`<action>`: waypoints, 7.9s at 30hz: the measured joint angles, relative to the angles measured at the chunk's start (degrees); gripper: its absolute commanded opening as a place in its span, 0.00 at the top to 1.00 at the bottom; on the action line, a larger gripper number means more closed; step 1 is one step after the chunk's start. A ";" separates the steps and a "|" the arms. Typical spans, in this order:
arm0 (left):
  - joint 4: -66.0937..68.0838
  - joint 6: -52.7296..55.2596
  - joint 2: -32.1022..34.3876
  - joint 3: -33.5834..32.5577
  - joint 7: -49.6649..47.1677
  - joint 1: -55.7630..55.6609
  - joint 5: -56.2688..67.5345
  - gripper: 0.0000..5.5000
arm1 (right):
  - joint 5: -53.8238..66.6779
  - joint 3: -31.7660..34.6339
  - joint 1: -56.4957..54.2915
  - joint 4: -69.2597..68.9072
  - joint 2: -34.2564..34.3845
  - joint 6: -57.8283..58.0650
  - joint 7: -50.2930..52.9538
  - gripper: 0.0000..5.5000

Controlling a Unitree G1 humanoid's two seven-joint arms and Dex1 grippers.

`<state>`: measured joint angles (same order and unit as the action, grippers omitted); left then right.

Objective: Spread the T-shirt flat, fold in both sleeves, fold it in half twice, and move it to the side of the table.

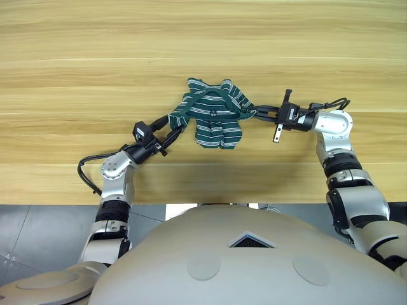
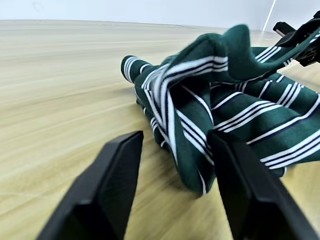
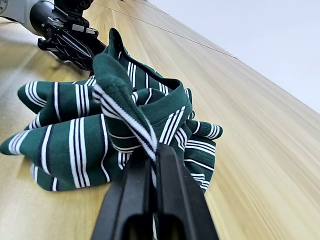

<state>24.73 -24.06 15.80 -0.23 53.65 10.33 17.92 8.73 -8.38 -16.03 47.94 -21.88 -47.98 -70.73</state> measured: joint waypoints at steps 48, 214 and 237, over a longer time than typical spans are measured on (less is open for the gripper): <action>-39.02 13.99 13.95 -11.31 -19.16 -25.35 -4.94 0.99 | 8.00 8.30 -14.67 -37.59 -10.82 21.88 11.07 1.00; -41.09 29.91 1.82 8.16 -25.43 1.98 -7.39 0.51 | -20.60 -3.11 -24.62 23.16 6.73 39.39 49.94 0.99; 50.15 17.18 -11.74 13.85 -43.53 -62.27 -30.00 0.51 | -24.53 -6.33 -25.30 23.09 12.95 34.39 52.96 0.99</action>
<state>74.88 -6.88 4.07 13.62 10.12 -51.94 -12.08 -15.80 -14.72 -41.34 71.03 -8.93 -13.58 -17.76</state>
